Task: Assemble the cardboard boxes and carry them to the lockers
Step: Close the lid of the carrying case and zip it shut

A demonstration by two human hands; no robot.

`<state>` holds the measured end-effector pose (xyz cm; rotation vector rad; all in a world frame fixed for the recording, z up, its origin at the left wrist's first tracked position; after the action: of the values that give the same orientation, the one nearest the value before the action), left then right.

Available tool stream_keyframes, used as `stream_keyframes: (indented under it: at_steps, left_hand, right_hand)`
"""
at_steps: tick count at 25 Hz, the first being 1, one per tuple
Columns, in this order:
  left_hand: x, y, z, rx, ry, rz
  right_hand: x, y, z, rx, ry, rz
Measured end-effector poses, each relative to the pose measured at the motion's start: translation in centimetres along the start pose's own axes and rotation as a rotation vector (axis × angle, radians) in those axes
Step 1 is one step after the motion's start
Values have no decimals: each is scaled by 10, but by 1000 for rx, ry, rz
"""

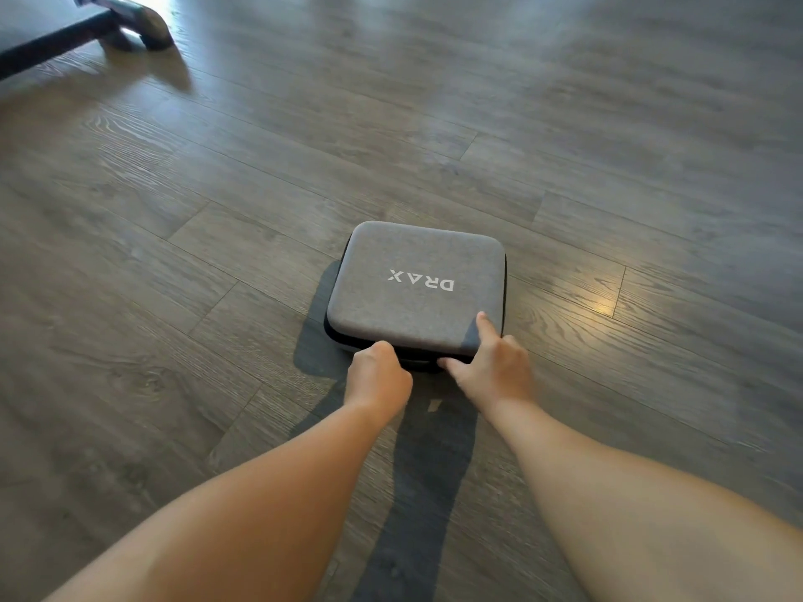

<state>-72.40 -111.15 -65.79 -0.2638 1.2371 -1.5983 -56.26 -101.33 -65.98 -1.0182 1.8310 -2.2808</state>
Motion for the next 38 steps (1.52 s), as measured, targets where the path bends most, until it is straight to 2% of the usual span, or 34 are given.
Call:
stream_keyframes:
  at_steps: [4, 6, 9, 11, 13, 16, 18, 22, 28, 31, 33, 36, 38]
  left_hand:
    - [2, -3, -5, 28, -10, -58]
    - [5, -9, -12, 23, 39, -16]
    - [5, -16, -26, 0, 126, 17]
    - [8, -19, -32, -33, 98, 24]
    - [12, -20, -34, -66, 59, 51]
    - [19, -17, -34, -86, 26, 64]
    - [18, -16, -33, -83, 24, 56]
    - [13, -12, -25, -71, 85, -44]
    - [5, -10, -15, -97, 99, -69]
    - [8, -10, -20, -65, 109, -102]
    - [8, -10, -19, -66, 101, -100]
    - [3, -8, -16, -81, 92, -71]
    - [0, -5, -13, -87, 84, -78]
  right_hand:
    - [16, 12, 26, -43, -132, -1]
    - [23, 19, 40, -65, -300, 41]
    - [34, 25, 46, 23, -555, 140]
    - [38, 10, 36, 30, -709, 222]
    - [35, -7, 23, 61, -773, 339]
    - [13, -10, 2, 297, -617, 458]
    - [8, -5, -6, 365, -508, 463]
    - [14, -7, -13, 317, -411, 481]
    - [41, 3, -16, 245, -28, 410]
    - [44, -5, -16, 156, -88, 426]
    - [25, -16, -21, 177, -133, 401]
    - [-18, -28, -24, 277, -2, 277]
    - [-29, -31, -21, 268, 74, 205]
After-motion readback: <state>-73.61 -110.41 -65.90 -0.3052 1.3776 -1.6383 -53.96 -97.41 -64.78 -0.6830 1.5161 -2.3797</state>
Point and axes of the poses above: each hand's wrist, its own z-axis away from the middle knuckle, its own y-axis out of the palm, x = y × z, the point moved 7 cm from there along -z, towards the middle knuckle, and after that the axes turned 12 degrees about -y, right-handed, at the moved point
